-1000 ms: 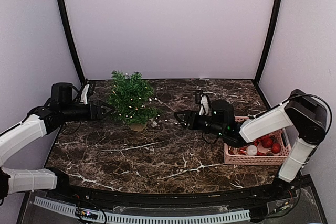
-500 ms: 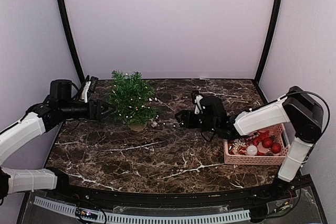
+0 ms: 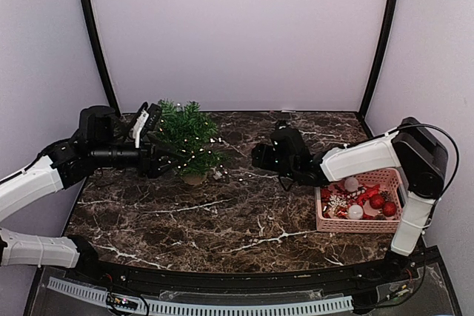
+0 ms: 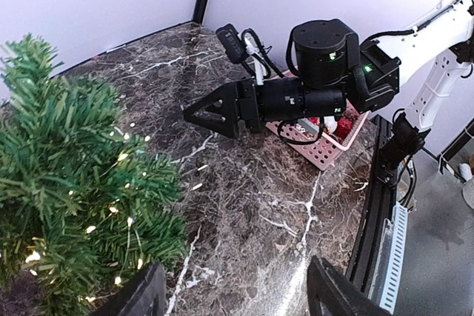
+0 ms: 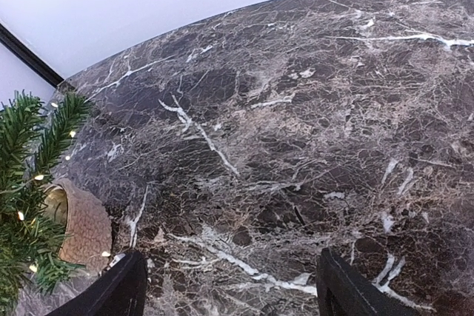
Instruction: Decorate the small christmas tree
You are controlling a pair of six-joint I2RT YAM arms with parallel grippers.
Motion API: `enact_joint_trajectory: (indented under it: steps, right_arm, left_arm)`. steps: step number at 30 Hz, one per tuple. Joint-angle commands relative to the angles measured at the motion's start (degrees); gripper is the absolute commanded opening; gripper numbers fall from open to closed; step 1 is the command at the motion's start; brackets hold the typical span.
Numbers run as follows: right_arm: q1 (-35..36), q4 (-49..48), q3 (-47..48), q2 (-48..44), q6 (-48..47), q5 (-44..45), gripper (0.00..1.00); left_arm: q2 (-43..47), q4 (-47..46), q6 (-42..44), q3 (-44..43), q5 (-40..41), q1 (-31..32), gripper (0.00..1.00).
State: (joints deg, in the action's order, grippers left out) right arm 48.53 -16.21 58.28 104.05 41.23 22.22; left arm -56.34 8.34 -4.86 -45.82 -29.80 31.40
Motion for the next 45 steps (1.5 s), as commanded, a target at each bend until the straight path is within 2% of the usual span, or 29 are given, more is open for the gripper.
enact_joint_trajectory:
  steps: [1,6,10,14,18,22,39,45]
  right_arm:
    - [-0.7,-3.4,1.4,-0.8,1.2,0.5,0.79]
    - [-0.9,-7.4,-0.4,-2.2,-3.0,-5.2,0.78]
    - [-1.7,-9.4,-4.1,-2.9,-3.5,-10.8,0.77]
    - [-1.8,-9.2,-5.1,-2.1,-3.8,-14.5,0.76]
    - [-1.7,-9.3,-3.1,0.7,-2.6,-19.0,0.7]
    - [-1.7,-9.0,-0.8,3.8,-1.0,-19.9,0.63]
    - [-1.8,-5.5,6.6,11.6,1.1,-20.5,0.32]
    - [-1.8,-6.0,6.3,11.8,1.6,-20.8,0.11]
  left_arm:
    - [-1.5,-3.7,2.8,-2.5,3.6,3.5,0.67]
    - [-2.6,-3.2,0.6,-4.4,9.3,3.8,0.66]
    - [-0.6,-1.6,-4.4,-5.4,12.8,2.1,0.67]
    - [1.8,-0.5,-10.8,-4.3,9.0,-4.3,0.68]
    - [2.9,-0.5,-13.5,-2.2,5.4,-9.8,0.68]
    - [1.9,-0.2,-14.4,-1.9,3.2,-12.4,0.69]
    - [-0.2,-0.4,-13.0,-0.6,3.7,-13.5,0.69]
    - [-0.1,-0.1,-13.2,0.3,4.2,-13.6,0.69]
